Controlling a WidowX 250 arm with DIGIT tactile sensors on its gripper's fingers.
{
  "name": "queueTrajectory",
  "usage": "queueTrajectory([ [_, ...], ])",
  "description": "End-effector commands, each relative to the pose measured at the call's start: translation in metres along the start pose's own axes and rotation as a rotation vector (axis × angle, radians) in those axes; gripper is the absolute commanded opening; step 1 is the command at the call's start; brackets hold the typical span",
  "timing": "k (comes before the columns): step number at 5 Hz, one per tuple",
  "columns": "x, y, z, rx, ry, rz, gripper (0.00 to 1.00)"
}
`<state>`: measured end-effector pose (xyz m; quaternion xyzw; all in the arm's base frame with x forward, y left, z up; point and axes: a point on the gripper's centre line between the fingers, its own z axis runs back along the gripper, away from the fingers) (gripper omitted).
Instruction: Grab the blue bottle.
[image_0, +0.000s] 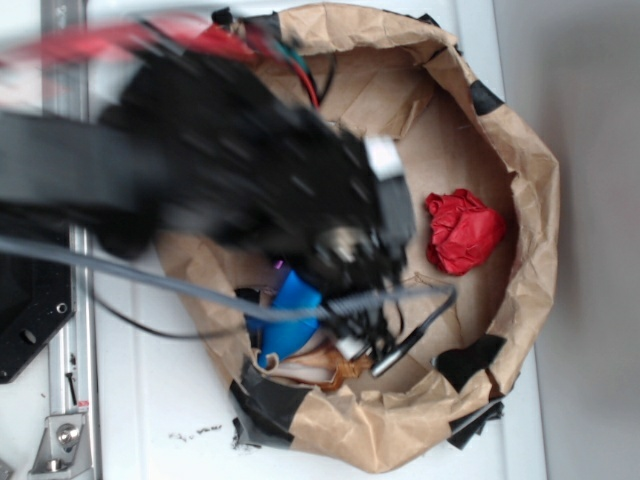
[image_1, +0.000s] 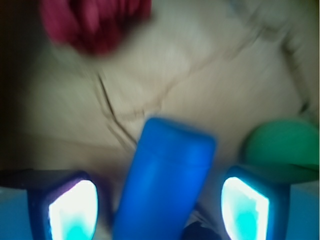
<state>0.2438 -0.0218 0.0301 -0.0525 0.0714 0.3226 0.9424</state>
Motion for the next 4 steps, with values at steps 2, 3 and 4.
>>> queueTrajectory([
  [2, 0.008, 0.002, 0.049, -0.025, -0.053, -0.228, 0.0],
  [3, 0.01, 0.013, 0.101, -0.075, -0.292, -0.338, 0.0],
  [4, 0.015, 0.014, 0.154, -0.088, -0.359, -0.493, 0.0],
])
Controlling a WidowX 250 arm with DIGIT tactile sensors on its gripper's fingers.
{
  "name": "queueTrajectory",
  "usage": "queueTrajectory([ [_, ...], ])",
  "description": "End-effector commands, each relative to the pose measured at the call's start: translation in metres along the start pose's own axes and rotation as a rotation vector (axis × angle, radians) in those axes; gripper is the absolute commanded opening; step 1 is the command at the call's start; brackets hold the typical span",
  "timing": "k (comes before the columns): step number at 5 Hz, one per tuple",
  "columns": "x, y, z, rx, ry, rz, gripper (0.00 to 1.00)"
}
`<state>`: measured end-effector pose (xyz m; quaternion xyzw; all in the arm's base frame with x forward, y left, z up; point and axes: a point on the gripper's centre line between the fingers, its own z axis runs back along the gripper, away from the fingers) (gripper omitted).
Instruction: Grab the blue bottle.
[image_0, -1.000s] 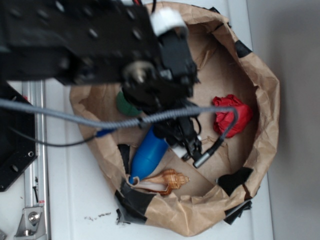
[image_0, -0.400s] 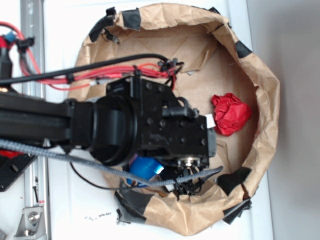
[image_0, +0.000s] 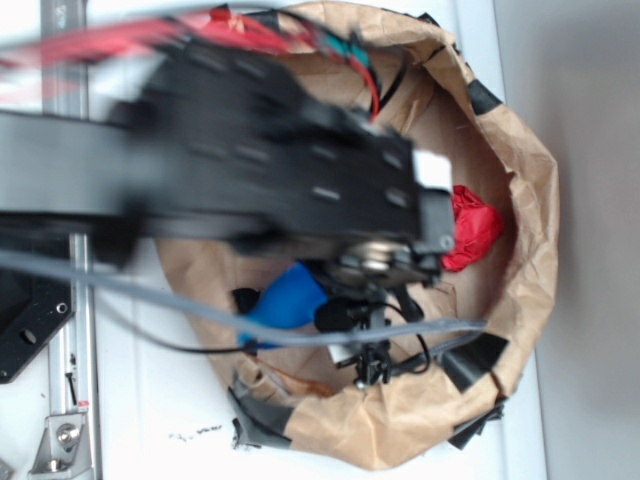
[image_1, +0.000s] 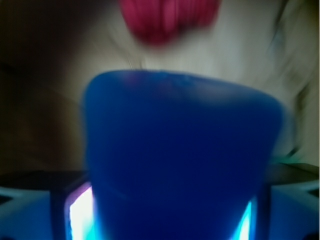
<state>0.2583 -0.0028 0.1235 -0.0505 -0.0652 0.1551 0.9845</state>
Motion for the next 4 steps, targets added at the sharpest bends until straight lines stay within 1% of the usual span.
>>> queueTrajectory([
  [1, 0.028, 0.009, 0.041, -0.007, -0.039, -0.187, 0.0],
  [2, 0.029, 0.005, 0.027, 0.025, 0.006, -0.193, 0.0],
  [3, 0.03, 0.007, 0.025, 0.04, 0.012, -0.188, 0.0],
  [4, 0.03, 0.01, 0.024, 0.066, -0.015, -0.143, 0.0],
])
